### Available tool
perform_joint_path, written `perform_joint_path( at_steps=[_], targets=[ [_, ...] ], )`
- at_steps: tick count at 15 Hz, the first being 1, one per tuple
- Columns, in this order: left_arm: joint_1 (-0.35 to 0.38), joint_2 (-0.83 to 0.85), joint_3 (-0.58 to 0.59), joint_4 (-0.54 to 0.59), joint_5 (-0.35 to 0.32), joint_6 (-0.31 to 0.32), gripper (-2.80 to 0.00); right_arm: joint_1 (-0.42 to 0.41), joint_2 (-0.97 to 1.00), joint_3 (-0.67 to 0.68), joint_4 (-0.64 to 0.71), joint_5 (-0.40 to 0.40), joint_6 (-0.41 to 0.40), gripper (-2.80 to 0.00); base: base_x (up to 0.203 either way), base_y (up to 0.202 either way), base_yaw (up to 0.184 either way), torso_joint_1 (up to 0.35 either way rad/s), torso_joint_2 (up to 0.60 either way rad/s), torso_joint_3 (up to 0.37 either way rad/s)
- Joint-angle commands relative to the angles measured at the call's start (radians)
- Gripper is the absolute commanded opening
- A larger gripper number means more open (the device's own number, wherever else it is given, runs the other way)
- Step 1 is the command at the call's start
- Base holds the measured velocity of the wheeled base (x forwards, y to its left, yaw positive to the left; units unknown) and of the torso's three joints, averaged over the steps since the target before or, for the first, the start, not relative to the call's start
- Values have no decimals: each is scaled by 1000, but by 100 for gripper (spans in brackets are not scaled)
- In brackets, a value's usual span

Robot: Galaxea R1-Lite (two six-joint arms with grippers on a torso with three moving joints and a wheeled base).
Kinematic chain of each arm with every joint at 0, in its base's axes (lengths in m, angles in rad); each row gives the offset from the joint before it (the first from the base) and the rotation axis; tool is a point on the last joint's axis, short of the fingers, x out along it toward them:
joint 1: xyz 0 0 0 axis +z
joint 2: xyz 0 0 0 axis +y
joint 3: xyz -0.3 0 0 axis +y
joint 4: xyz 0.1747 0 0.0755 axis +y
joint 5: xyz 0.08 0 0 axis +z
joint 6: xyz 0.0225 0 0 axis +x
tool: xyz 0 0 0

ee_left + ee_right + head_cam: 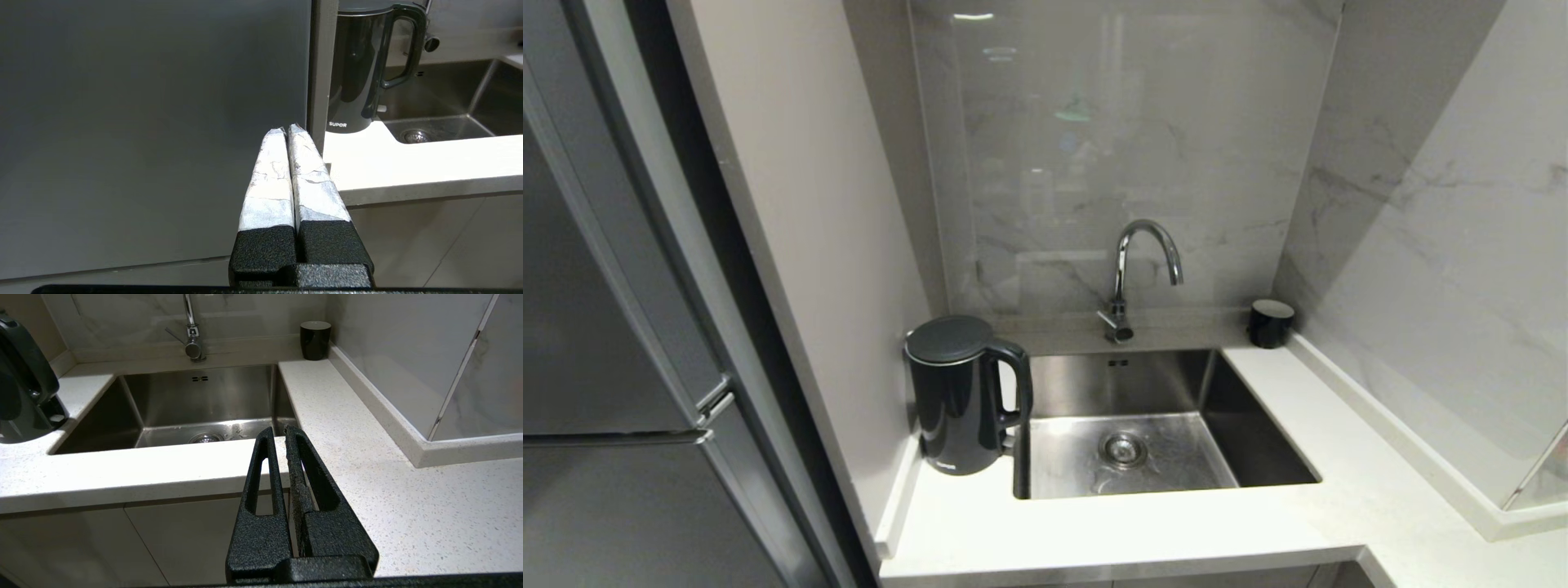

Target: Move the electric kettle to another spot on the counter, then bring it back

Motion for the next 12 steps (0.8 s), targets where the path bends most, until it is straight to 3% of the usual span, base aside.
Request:
perform_joint_path(
  at_steps=[1,7,12],
  targets=[
    [1,1,5,0,0,0,-280,0,0,0,0,1,0,-280,0,0,0,0,0,0],
    [1,1,5,0,1,0,-280,0,0,0,0,1,0,-280,0,0,0,0,0,0],
    [1,1,5,0,0,0,-280,0,0,0,0,1,1,-280,0,0,0,-116,283,162]
  ],
)
